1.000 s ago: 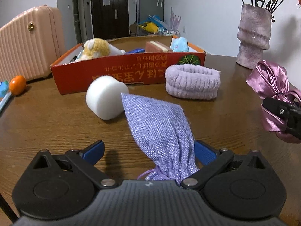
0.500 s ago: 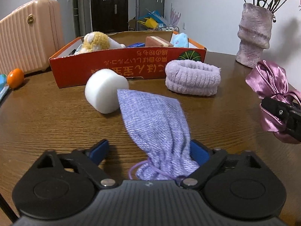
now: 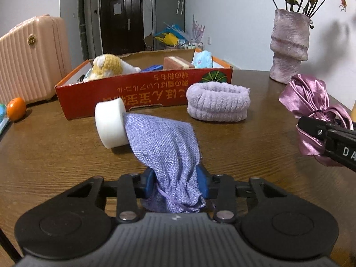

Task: Organize soft objects
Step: 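Carry the purple bag with the left gripper while the right carries the pink scrunchie to the box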

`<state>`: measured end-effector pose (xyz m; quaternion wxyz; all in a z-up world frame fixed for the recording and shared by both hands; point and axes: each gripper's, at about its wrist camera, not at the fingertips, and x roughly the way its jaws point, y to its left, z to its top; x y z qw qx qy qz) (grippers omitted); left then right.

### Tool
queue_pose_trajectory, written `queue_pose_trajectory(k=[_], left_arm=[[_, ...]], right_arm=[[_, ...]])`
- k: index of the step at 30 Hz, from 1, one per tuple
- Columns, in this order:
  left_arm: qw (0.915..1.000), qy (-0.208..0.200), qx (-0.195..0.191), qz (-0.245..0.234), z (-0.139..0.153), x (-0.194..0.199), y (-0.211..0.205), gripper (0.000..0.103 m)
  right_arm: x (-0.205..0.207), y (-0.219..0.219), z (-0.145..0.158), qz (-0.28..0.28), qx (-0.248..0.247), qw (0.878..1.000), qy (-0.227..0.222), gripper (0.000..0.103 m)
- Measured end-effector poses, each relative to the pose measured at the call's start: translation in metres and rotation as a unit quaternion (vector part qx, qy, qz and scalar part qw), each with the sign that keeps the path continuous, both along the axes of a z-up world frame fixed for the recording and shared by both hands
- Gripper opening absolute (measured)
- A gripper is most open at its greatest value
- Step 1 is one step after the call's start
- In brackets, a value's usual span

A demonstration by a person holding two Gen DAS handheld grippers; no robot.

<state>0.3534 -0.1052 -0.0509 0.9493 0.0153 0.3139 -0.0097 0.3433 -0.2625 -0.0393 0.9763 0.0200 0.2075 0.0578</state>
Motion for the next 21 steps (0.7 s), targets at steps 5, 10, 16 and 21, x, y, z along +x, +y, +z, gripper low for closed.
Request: queue_pose_trajectory(k=[5, 10, 16, 21], left_arm=[[0.9998, -0.02, 0.003, 0.001, 0.004, -0.004, 0.0, 0.035], [0.9993, -0.037, 0.003, 0.009, 0.01, -0.008, 0.003, 0.034], [0.9979, -0.063, -0.003, 0.015, 0.019, -0.016, 0.009, 0.034], [0.9961, -0.085, -0.005, 0.021, 0.028, -0.023, 0.015, 0.034]], right_arm=[[-0.002, 0.002, -0.001, 0.0, -0.003, 1.0, -0.006, 0.033], [-0.005, 0.001, 0.002, -0.007, 0.002, 1.0, -0.02, 0.033], [-0.007, 0.001, 0.004, -0.02, 0.011, 0.999, -0.03, 0.033], [-0.01, 0.007, 0.006, -0.025, 0.013, 0.999, -0.041, 0.033]])
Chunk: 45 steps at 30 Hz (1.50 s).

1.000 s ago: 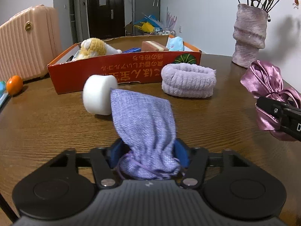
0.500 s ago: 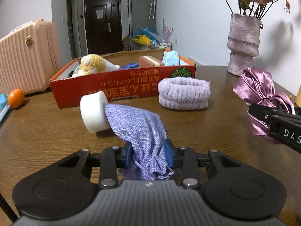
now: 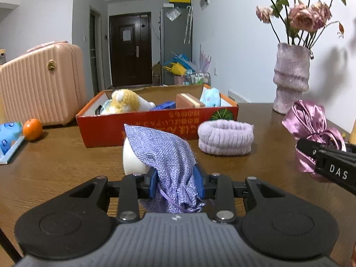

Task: Organize soft objects
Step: 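Carry the purple bag with the left gripper while the right carries the pink scrunchie to the box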

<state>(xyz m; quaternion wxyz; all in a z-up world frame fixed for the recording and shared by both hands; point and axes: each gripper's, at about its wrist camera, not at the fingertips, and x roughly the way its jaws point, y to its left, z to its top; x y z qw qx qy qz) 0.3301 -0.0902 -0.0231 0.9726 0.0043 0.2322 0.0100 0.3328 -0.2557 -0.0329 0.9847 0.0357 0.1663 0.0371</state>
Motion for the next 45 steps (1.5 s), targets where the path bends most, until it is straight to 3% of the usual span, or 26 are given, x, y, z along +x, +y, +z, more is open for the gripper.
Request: queue_pose_trajectory(k=[28, 45], left_arm=[[0.9962, -0.068, -0.039, 0.039, 0.034, -0.018, 0.069, 0.034], [0.9923, -0.086, -0.057, 0.067, 0.043, 0.002, 0.103, 0.034]], right_arm=[[-0.013, 0.07, 0.012, 0.0, 0.002, 0.998, -0.058, 0.033], [0.008, 0.105, 0.018, 0.008, 0.004, 0.996, -0.086, 0.033]])
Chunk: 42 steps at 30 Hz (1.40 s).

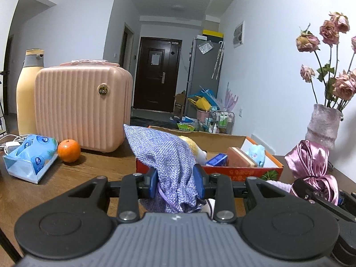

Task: Organize soft objects
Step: 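Carry the purple bag with the left gripper while the right carries the pink scrunchie to the box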

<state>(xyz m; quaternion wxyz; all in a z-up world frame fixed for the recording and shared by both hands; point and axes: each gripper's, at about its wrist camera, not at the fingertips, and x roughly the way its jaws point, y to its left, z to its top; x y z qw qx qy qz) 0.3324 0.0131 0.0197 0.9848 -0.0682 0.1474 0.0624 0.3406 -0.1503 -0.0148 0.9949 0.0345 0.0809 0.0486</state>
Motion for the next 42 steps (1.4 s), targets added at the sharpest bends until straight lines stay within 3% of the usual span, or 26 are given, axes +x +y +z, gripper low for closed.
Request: queue_pose_trajectory(k=[42], left_arm=[[0.9997, -0.023, 0.0, -0.008, -0.001, 0.118, -0.01, 0.034]], right_arm=[[0.123, 0.021, 0.002, -0.021, -0.001, 1.0, -0.02, 0.033]])
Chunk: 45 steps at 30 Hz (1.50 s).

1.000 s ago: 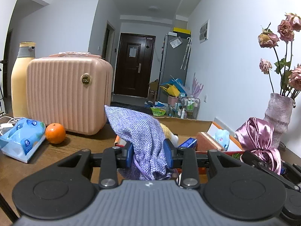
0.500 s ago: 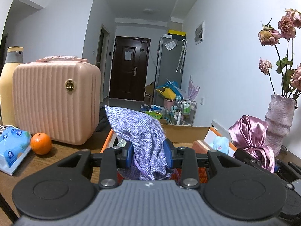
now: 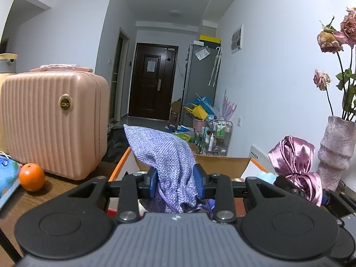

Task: Organize soft objects
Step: 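Carry the purple bag with the left gripper while the right carries the pink scrunchie to the box, then open both grippers to drop the bag and scrunchie into the box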

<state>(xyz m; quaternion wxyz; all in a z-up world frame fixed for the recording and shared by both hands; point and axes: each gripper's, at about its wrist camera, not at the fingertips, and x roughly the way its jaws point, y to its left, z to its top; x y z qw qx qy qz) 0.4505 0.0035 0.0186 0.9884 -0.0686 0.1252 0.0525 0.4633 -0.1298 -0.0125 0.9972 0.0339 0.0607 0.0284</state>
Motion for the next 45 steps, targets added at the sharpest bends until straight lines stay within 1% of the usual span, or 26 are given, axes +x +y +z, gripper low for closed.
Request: queue_pose_trajectory(k=[16, 21, 25, 30, 37, 41, 43, 44, 45], left_arm=[[0.9999, -0.002, 0.011, -0.001, -0.005, 0.043, -0.012, 0.034], [0.9997, -0.006, 0.022, 0.001, -0.005, 0.057, -0.018, 0.034], [0.9997, -0.006, 0.022, -0.005, -0.006, 0.069, -0.02, 0.034], [0.9998, 0.006, 0.01, -0.015, -0.01, 0.087, -0.015, 0.034], [0.9996, 0.023, 0.005, -0.018, -0.015, 0.099, -0.007, 0.034], [0.9994, 0.029, 0.001, -0.019, -0.014, 0.101, -0.005, 0.034], [0.9994, 0.028, 0.001, -0.019, -0.012, 0.103, -0.004, 0.034], [0.9994, 0.029, 0.001, -0.02, -0.011, 0.105, -0.004, 0.036], [0.9994, 0.03, -0.001, -0.019, -0.011, 0.105, -0.004, 0.039]], right_arm=[[0.047, 0.004, -0.001, -0.019, -0.022, 1.0, -0.007, 0.033], [0.06, 0.006, 0.0, -0.022, -0.023, 0.999, -0.006, 0.033], [0.072, 0.006, 0.0, -0.018, -0.015, 1.0, 0.006, 0.033], [0.085, 0.004, -0.002, -0.011, -0.002, 1.0, 0.026, 0.033], [0.097, 0.001, -0.003, -0.002, 0.009, 0.998, 0.054, 0.033], [0.099, 0.0, -0.005, 0.0, 0.014, 0.998, 0.062, 0.033], [0.101, -0.002, -0.005, 0.007, 0.02, 0.997, 0.07, 0.035], [0.102, -0.003, -0.005, 0.01, 0.022, 0.997, 0.073, 0.035], [0.103, -0.004, -0.005, 0.011, 0.023, 0.997, 0.076, 0.039]])
